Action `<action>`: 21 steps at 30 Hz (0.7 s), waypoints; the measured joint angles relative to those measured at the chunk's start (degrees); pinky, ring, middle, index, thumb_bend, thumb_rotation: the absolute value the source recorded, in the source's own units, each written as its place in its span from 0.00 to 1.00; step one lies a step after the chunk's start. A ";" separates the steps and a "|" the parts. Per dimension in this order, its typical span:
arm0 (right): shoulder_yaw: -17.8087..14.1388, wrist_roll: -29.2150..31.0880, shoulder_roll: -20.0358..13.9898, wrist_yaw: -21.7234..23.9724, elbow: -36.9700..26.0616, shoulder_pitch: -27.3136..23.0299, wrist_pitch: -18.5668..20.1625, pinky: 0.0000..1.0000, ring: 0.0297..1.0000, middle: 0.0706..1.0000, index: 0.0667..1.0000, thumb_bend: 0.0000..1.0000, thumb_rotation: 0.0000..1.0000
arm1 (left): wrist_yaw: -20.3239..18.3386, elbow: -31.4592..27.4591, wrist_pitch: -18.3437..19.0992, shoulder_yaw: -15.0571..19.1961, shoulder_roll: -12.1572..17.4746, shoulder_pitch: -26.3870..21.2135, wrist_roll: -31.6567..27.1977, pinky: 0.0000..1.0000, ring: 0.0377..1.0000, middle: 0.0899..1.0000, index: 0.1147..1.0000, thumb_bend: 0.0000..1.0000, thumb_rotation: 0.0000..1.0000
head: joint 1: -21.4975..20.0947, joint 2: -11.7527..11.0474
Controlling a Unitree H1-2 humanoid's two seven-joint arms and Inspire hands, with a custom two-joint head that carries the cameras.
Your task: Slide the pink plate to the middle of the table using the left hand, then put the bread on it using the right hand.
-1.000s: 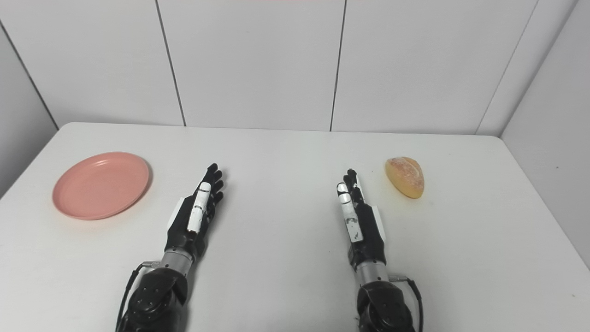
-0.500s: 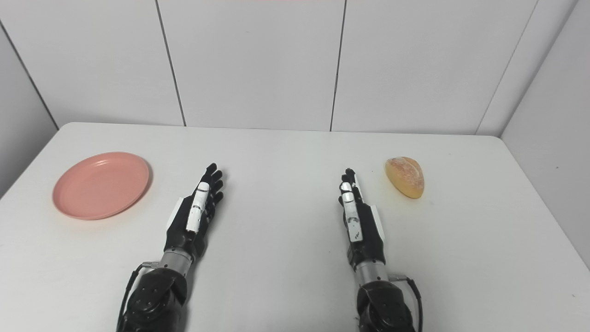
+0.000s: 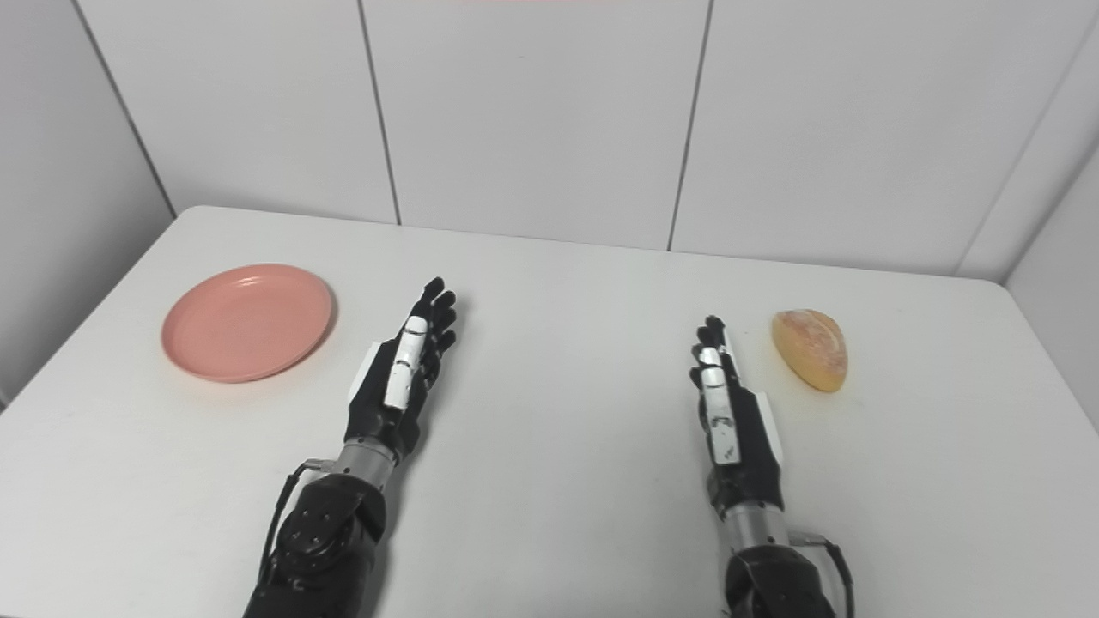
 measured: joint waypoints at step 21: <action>-1.58 2.35 -2.68 2.79 2.42 -0.08 0.00 1.00 1.00 1.00 1.00 0.60 1.00 | 4.17 2.96 -0.48 11.41 3.64 -8.20 -4.54 1.00 0.98 0.95 0.94 0.61 1.00 | 6.94 -4.13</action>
